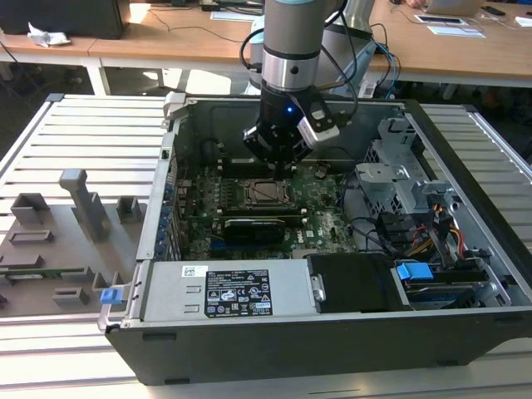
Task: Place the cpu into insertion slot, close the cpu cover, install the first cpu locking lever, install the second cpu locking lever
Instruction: 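Install the second cpu locking lever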
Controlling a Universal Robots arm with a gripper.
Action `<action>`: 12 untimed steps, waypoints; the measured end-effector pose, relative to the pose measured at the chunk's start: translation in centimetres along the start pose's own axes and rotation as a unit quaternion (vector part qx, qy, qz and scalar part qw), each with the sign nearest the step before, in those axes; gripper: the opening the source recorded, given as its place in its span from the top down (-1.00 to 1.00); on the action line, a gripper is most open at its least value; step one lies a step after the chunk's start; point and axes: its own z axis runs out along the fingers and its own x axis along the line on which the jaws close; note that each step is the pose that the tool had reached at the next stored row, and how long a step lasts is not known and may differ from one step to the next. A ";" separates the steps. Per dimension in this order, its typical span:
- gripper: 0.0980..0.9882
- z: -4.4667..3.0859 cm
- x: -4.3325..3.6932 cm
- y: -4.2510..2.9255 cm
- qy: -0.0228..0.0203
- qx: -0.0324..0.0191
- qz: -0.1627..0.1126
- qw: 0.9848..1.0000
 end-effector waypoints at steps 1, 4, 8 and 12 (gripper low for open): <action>0.98 0.00 0.00 -0.09 0.000 0.000 0.000 1.000; 0.98 0.02 0.00 -0.35 0.000 0.000 0.000 1.000; 0.98 0.03 0.00 -0.70 0.000 0.000 0.000 1.000; 0.98 0.04 0.00 -0.94 0.000 0.000 0.000 1.000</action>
